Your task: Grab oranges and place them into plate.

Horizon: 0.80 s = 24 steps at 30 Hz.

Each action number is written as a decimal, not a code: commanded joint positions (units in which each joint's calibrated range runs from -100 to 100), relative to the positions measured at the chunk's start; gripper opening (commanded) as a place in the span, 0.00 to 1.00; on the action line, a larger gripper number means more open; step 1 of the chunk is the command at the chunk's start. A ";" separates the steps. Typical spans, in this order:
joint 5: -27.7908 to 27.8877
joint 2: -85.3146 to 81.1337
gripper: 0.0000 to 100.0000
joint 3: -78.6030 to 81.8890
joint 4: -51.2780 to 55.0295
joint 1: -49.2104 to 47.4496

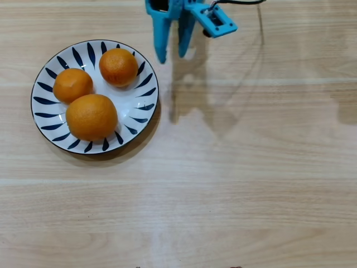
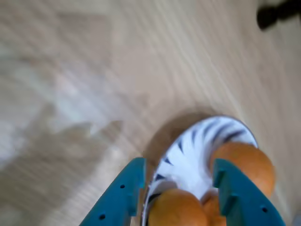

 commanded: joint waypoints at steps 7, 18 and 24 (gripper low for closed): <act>12.39 -36.58 0.01 33.70 -0.25 -3.15; 21.64 -47.57 0.02 49.91 0.36 -9.69; 21.75 -47.48 0.02 49.18 0.27 -9.28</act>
